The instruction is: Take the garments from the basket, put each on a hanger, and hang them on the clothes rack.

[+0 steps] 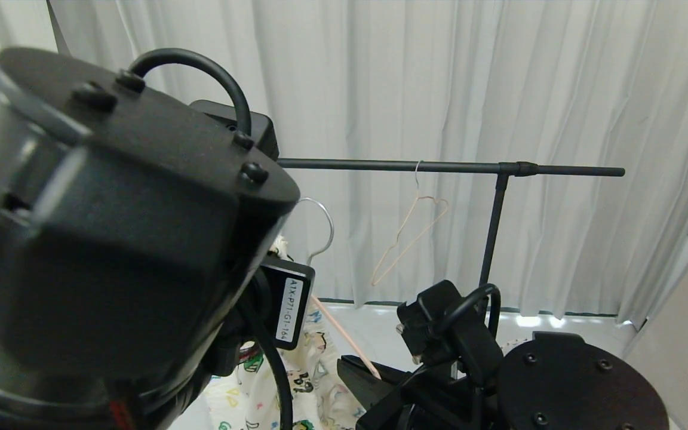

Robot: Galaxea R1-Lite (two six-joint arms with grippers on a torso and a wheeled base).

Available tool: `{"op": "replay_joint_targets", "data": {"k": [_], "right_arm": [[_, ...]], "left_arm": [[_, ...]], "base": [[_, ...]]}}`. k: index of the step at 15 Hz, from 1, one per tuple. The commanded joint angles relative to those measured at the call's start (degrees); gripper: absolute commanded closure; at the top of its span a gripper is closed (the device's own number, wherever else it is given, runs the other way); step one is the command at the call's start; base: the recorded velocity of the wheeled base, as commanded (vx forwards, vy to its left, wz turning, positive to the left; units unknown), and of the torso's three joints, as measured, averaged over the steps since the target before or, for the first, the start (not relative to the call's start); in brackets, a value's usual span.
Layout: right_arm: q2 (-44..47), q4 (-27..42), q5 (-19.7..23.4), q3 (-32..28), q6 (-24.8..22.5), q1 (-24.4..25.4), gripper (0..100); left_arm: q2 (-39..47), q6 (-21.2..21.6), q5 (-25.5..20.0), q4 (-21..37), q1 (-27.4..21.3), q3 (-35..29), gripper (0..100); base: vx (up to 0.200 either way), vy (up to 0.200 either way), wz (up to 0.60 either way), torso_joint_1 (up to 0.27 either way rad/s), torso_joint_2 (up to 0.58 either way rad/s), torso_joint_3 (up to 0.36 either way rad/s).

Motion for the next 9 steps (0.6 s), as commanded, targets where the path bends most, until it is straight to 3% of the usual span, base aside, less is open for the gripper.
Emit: {"op": "replay_joint_targets", "data": {"k": [1,6,9], "right_arm": [[-0.9,0.0,-0.1,0.1,0.0,-0.1,100],[-2.7,0.0,-1.0,1.1,0.0,-1.1,100],[-5.6,0.0,-1.0,3.5,0.0,-2.4,100]], "left_arm": [[-0.4,0.1,0.0,0.0,-1.4,0.1,0],[-1.2,0.0,0.2,0.0,-2.4,0.9,0],[-4.6,0.1,0.2,0.0,-2.4,5.6,0]], "base": [[0.000,0.000,0.00,0.000,0.00,0.000],[0.000,0.000,0.00,0.000,0.00,0.000],[0.000,0.000,0.00,0.000,0.00,0.000]]}}
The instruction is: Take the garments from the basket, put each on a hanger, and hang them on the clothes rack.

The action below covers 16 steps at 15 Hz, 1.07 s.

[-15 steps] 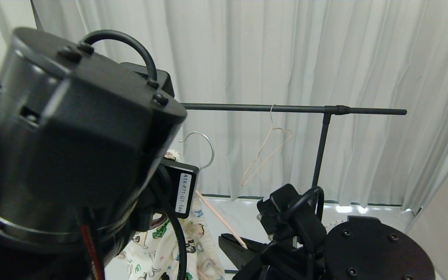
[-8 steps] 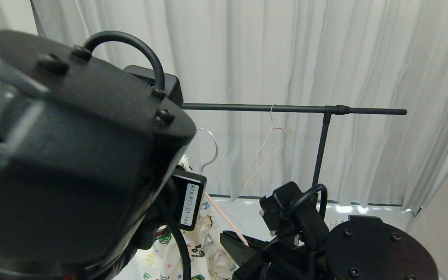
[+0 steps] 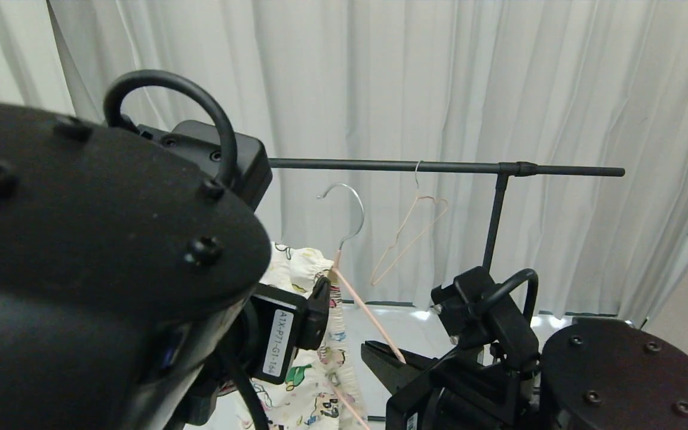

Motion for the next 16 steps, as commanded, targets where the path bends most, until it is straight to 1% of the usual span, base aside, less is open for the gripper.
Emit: {"op": "replay_joint_targets", "data": {"k": [1,2,4,5,6,8,9,11,12,13,14,16], "right_arm": [[-3.1,0.0,0.0,2.0,0.0,-0.9,100],[-4.0,0.0,-0.1,2.7,-0.2,-1.2,100],[-7.1,0.0,-0.1,6.5,-0.5,-1.2,100],[-7.6,0.0,-0.1,7.4,-0.9,-1.1,100],[-9.1,-0.1,-0.1,9.7,-1.8,-0.9,100],[-11.1,-0.1,-0.1,12.0,-2.9,0.1,100],[-12.1,-0.1,-0.1,13.2,-3.6,1.1,100],[-13.6,-0.1,-0.1,15.6,-4.7,4.7,100],[-14.1,-0.1,-0.1,16.5,-5.7,6.5,100],[-14.8,-0.3,-0.1,17.7,-6.7,8.1,100],[-15.3,-0.7,-0.1,18.7,-7.8,9.3,100],[-16.6,-0.7,-0.1,20.7,-10.1,11.5,100]], "left_arm": [[-3.6,0.0,0.0,0.0,0.0,3.7,0],[-4.8,0.0,0.0,0.0,0.0,5.0,0],[-9.9,0.2,-0.2,0.1,-0.2,11.1,0],[-11.3,0.6,-0.3,0.1,-0.7,12.2,0],[-15.7,4.0,-3.2,0.1,-2.9,15.0,0],[-21.0,10.6,-8.6,0.1,-2.9,17.8,0],[-23.9,14.2,-12.5,0.0,-2.8,19.1,0],[-29.5,19.1,-22.9,0.1,-2.4,21.7,0],[-31.6,21.2,-27.3,0.1,-1.9,22.7,0],[-32.9,22.8,-30.5,0.1,-0.6,23.6,0],[-33.1,23.4,-31.8,0.0,1.0,24.2,0],[-33.1,23.4,-33.5,-0.3,2.4,24.2,0]], "base": [[0.000,0.000,0.00,0.000,0.00,0.000],[0.000,0.000,0.00,0.000,0.00,0.000],[0.000,0.000,0.00,0.000,0.00,0.000],[0.000,0.000,0.00,0.000,0.00,0.000],[0.000,0.000,0.00,0.000,0.00,0.000],[0.000,0.000,0.00,0.000,0.00,0.000],[0.000,0.000,0.00,0.000,0.00,0.000],[0.000,0.000,0.00,0.000,0.00,0.000],[0.000,0.000,0.00,0.000,0.00,0.000],[0.000,0.000,0.00,0.000,0.00,0.000],[0.000,0.000,0.00,0.000,0.00,0.000],[0.000,0.000,0.00,0.000,0.00,0.000]]}}
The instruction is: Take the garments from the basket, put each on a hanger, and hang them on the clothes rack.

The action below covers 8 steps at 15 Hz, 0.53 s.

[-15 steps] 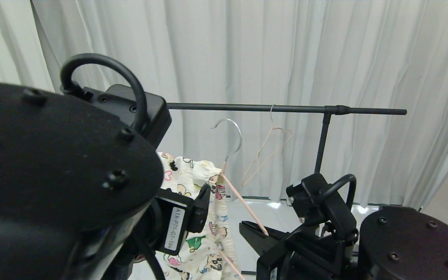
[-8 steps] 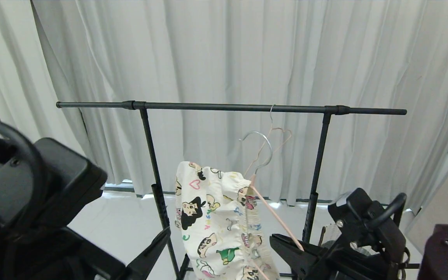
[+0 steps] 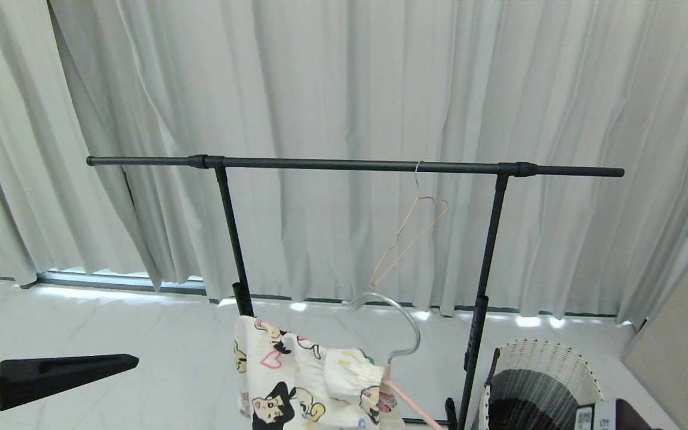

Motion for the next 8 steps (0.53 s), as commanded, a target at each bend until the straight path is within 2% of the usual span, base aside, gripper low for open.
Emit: {"op": "replay_joint_targets", "data": {"k": [1,2,4,6,7,8], "right_arm": [[-2.8,-0.1,0.0,2.1,-1.5,2.9,100],[-3.2,0.0,0.0,2.4,-2.0,3.6,100],[-5.4,0.0,0.0,4.4,-5.6,6.0,100],[-6.4,0.0,0.0,5.6,-6.2,7.6,100],[-6.5,0.0,0.1,6.6,-6.3,8.7,100],[-6.4,0.0,0.1,6.8,-6.5,9.7,100]], "left_arm": [[-1.7,0.0,-2.6,-1.7,1.1,0.7,0],[-1.7,0.3,-4.3,-2.2,1.1,1.4,0],[-1.3,5.3,-9.1,-4.4,1.1,2.9,0],[-0.7,8.0,-13.5,-6.7,1.1,4.5,0],[0.1,11.1,-17.3,-7.2,1.1,5.5,0],[1.3,12.5,-19.2,-7.3,1.1,6.0,0]], "base": [[0.000,0.000,0.00,0.000,0.00,0.000],[0.000,0.000,0.00,0.000,0.00,0.000],[0.000,0.000,0.00,0.000,0.00,0.000],[0.000,0.000,0.00,0.000,0.00,0.000],[0.000,0.000,0.00,0.000,0.00,0.000],[0.000,0.000,0.00,0.000,0.00,0.000]]}}
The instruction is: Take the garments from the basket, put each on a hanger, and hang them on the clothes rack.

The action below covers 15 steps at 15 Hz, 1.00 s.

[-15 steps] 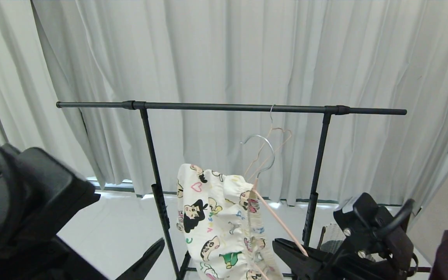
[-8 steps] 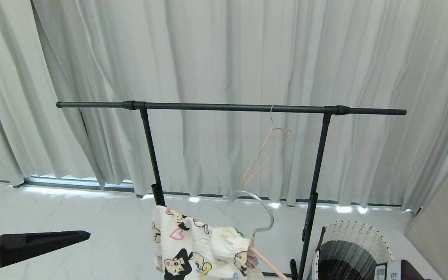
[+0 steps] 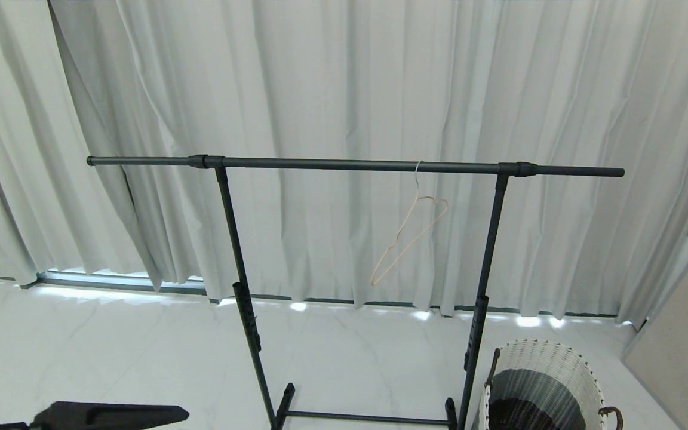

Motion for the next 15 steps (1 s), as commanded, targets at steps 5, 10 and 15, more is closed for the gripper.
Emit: {"op": "replay_joint_targets", "data": {"k": [5,10,15], "right_arm": [[1.0,0.0,0.0,0.0,-1.4,2.9,100],[1.1,0.0,0.1,-0.4,-1.7,2.9,100],[1.8,0.0,0.3,-1.1,-2.3,2.9,100]], "left_arm": [[11.2,0.9,-3.3,-6.4,-0.5,1.6,0],[12.0,1.2,-8.6,-8.2,0.6,6.7,0],[12.2,1.3,-8.6,-9.9,3.9,6.9,0]], "base": [[0.000,0.000,0.00,0.000,0.00,0.000],[0.000,0.000,0.00,0.000,0.00,0.000],[0.000,0.000,0.00,0.000,0.00,0.000]]}}
